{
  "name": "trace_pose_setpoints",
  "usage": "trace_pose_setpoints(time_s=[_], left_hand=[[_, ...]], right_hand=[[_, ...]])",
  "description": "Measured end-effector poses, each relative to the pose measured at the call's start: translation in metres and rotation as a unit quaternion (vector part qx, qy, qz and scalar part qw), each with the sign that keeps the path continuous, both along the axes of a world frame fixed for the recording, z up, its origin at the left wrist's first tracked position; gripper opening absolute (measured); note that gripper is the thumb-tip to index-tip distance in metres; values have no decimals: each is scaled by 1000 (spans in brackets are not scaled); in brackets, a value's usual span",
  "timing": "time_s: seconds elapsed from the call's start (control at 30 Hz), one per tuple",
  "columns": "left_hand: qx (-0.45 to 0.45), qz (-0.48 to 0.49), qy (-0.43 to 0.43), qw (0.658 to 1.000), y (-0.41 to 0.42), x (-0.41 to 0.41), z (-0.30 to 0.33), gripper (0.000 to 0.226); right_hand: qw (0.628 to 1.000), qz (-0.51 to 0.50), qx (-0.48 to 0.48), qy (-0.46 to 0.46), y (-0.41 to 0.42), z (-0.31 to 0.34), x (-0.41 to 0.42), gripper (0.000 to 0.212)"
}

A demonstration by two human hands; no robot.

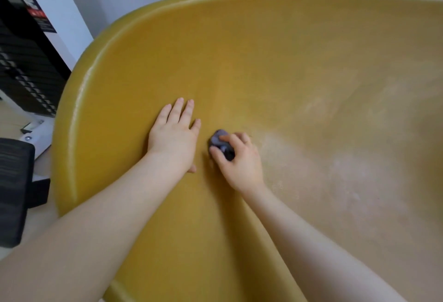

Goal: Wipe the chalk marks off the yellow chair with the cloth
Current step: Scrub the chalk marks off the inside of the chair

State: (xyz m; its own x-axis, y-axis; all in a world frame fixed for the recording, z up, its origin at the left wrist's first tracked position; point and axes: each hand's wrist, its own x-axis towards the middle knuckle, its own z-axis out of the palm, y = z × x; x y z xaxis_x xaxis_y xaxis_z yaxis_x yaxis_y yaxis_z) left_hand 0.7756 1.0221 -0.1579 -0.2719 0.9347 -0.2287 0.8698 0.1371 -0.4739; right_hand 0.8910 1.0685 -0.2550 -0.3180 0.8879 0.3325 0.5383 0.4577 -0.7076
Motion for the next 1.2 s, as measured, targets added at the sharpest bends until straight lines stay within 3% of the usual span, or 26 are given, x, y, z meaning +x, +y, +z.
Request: trace_pose_setpoints(time_s=[0.13,0.3,0.37,0.5,0.63,0.7,0.83,0.93,1.07,1.2], left_hand=[[1,12,-16,1000,0,2,-2,99],[-18,10,-25,999,-5,0,-1,104],[-26,9,-23,999,-7,0,-2,105],[-37,17,-10,999,-7,1,-7,106],[-31,15,-18,999,-3,6,-7,105],[-24,16,-20,999,-3,8,-7,104],[-25,11,-14,1000,-4,8,-8,102],[-28,17,-15,999,-3,11,-8,101],[-26,3,-21,999,-5,14,-4,98],[-27,-14,-6,1000,-27,18,-2,91]], right_hand=[[999,44,6,17,-41,-12,1,24],[995,74,51,-30,-20,-6,4,16],[998,42,46,-31,11,-5,4,17],[986,-116,68,-97,75,2,15,18],[977,-169,64,-112,77,1,9,15],[984,-141,54,-92,59,-5,9,15],[993,24,88,-74,8,-27,26,15],[988,103,93,-68,-38,-32,40,26],[984,156,75,-45,-62,-33,47,28],[985,144,91,-22,-18,-43,41,24]])
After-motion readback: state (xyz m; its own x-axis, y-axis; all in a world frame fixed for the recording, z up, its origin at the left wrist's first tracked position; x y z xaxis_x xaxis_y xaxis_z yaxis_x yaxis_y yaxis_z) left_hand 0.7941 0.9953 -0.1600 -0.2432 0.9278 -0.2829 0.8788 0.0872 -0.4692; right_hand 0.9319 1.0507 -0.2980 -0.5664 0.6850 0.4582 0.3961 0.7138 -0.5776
